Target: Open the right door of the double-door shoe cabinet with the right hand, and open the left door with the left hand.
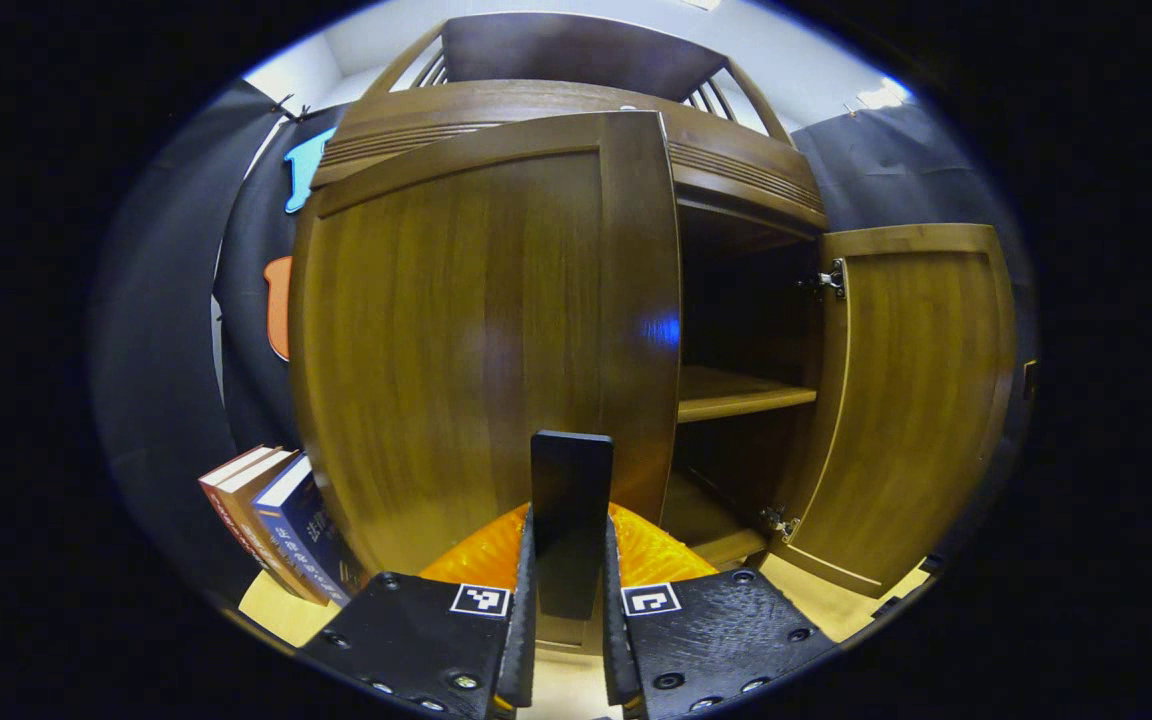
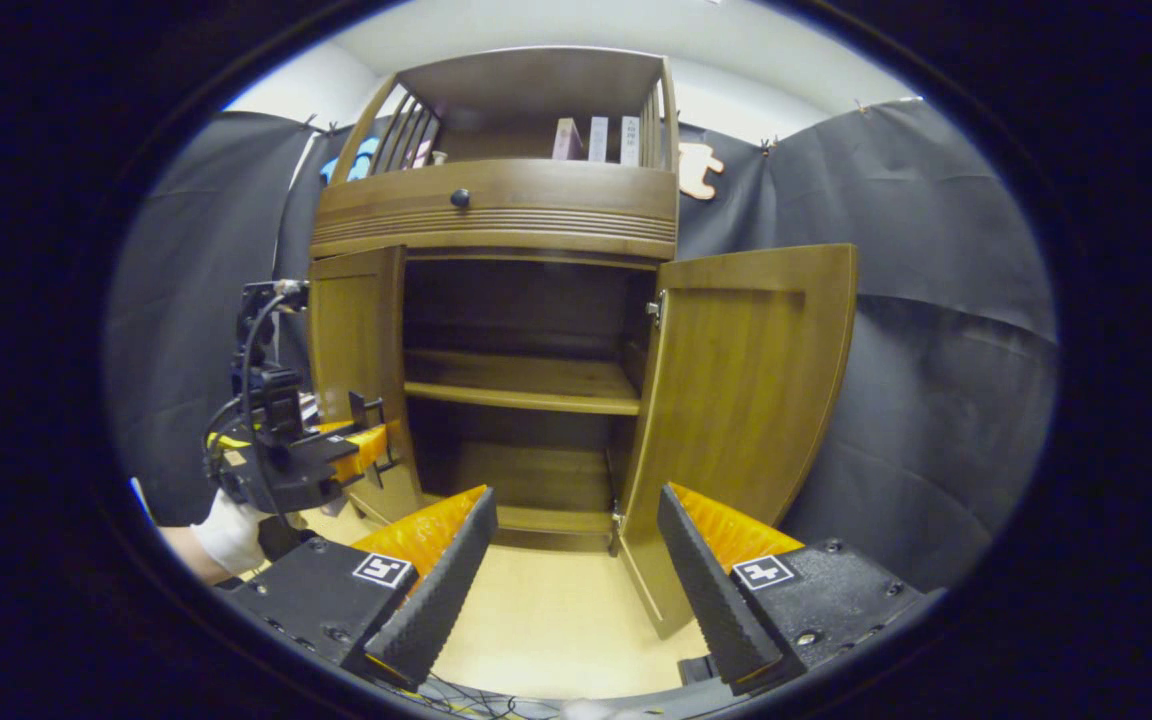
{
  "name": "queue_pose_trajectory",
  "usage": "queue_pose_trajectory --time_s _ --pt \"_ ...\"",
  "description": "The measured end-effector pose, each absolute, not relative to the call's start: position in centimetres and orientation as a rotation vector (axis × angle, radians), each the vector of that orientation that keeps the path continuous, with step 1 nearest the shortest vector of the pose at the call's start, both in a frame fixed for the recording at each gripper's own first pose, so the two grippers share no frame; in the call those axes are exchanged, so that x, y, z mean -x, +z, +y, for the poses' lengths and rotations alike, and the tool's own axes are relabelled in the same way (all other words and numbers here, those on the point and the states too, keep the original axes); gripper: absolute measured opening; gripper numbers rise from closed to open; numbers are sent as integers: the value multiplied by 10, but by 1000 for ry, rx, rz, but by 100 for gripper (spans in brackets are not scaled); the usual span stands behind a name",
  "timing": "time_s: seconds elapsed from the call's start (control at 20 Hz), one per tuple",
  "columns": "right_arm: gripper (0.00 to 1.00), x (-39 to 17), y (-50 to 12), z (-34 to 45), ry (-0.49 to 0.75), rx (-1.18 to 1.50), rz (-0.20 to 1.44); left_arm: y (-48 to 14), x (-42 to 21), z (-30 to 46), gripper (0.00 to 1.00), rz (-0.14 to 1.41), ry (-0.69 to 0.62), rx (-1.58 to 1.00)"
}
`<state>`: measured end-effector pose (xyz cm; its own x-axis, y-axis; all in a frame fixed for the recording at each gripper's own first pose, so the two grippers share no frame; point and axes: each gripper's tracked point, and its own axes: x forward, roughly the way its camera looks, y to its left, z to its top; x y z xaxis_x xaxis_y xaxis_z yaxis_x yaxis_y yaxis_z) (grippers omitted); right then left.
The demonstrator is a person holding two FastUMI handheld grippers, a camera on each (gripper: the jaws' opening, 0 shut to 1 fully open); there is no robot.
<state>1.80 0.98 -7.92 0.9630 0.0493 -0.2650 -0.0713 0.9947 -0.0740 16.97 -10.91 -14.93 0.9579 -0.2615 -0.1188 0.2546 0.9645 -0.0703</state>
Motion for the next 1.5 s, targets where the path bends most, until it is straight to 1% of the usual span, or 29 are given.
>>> queue_pose_trajectory --time_s 0.3,0.55,0.75,0.85,0.9,0.95,1.0,1.1,1.2,1.5 --pt "100 -2 -84 15 72 72 278 -151 -126 -66 26 136 -244 76" --pt "100 5 -86 26 86 63 276 -155 -98 -21 26 143 -200 74" --pt "100 9 -90 45 121 58 282 -158 -81 22 26 148 -149 59" --pt "100 12 -92 54 136 56 282 -160 -76 50 10 151 -92 35" --pt "100 13 -93 57 144 55 281 -162 -77 64 9 152 -71 35" --pt "98 15 -93 62 154 54 282 -163 -76 74 9 153 -56 45" --pt "100 16 -95 65 161 54 282 -161 -76 83 17 148 -59 62" --pt "100 19 -95 68 168 56 281 -163 -78 102 0 153 -51 86" --pt "100 21 -97 69 173 54 283 -164 -78 110 0 147 -86 110" --pt "100 21 -101 68 165 44 292 -165 -83 128 0 131 -174 77"
